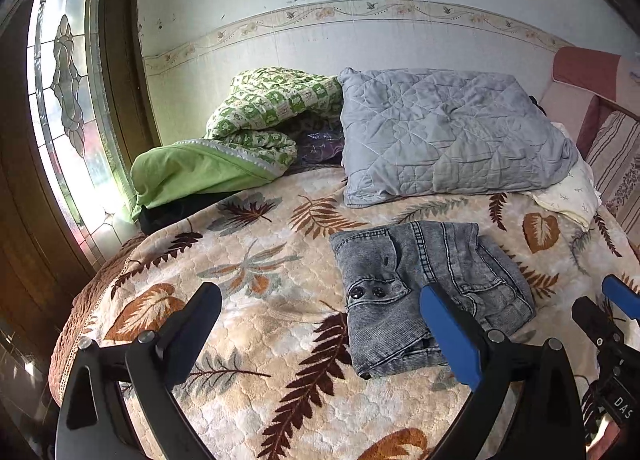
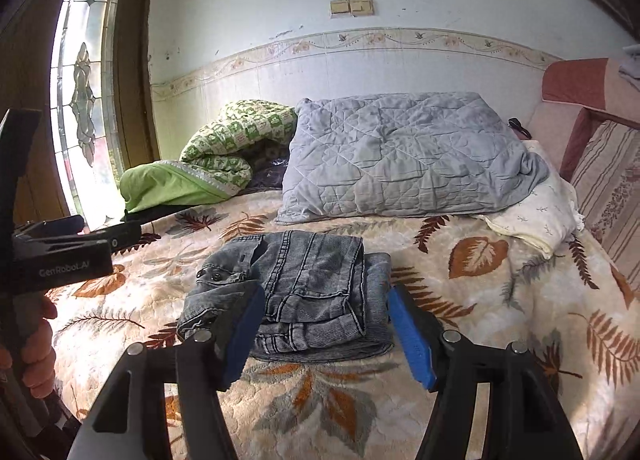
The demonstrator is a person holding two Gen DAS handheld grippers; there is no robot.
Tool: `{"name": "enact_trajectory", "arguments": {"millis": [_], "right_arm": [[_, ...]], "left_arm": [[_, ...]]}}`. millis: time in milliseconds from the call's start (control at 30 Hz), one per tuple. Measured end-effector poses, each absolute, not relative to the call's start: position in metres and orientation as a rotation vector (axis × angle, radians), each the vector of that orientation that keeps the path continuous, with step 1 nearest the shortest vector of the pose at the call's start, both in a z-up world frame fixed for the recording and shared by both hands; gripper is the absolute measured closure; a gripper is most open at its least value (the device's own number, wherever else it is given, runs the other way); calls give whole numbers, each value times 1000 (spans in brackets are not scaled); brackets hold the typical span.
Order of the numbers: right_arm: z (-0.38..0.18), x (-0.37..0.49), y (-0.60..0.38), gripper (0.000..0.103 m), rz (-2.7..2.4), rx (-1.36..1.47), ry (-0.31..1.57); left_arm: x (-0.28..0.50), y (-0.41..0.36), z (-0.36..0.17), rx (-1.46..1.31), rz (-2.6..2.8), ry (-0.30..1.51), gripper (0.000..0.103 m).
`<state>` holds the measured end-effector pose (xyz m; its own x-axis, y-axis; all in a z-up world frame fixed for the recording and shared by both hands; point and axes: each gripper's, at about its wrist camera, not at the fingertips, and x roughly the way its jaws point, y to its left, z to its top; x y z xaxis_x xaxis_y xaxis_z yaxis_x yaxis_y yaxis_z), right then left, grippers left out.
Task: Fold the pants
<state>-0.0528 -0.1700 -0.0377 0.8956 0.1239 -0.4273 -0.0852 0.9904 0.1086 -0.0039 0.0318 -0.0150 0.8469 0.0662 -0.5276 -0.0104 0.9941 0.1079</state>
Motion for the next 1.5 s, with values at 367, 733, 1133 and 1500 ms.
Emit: {"name": "enact_trajectory", "arguments": {"millis": [367,733,1133,1500], "right_arm": [[-52,-37,-173,36,70,72,522],[-59,-32,-170,35,83,54,570],[-60,-32,-166,36,93,41,577],[-60,-32,-166,35,92,43,575]], "left_arm": [[0,38,-24,104,66,582,4],[-7,30,-21,138,31,536,4],[-13,34,-14,127,21,499,3],[-20,29,-11,144,-2,477,3]]}}
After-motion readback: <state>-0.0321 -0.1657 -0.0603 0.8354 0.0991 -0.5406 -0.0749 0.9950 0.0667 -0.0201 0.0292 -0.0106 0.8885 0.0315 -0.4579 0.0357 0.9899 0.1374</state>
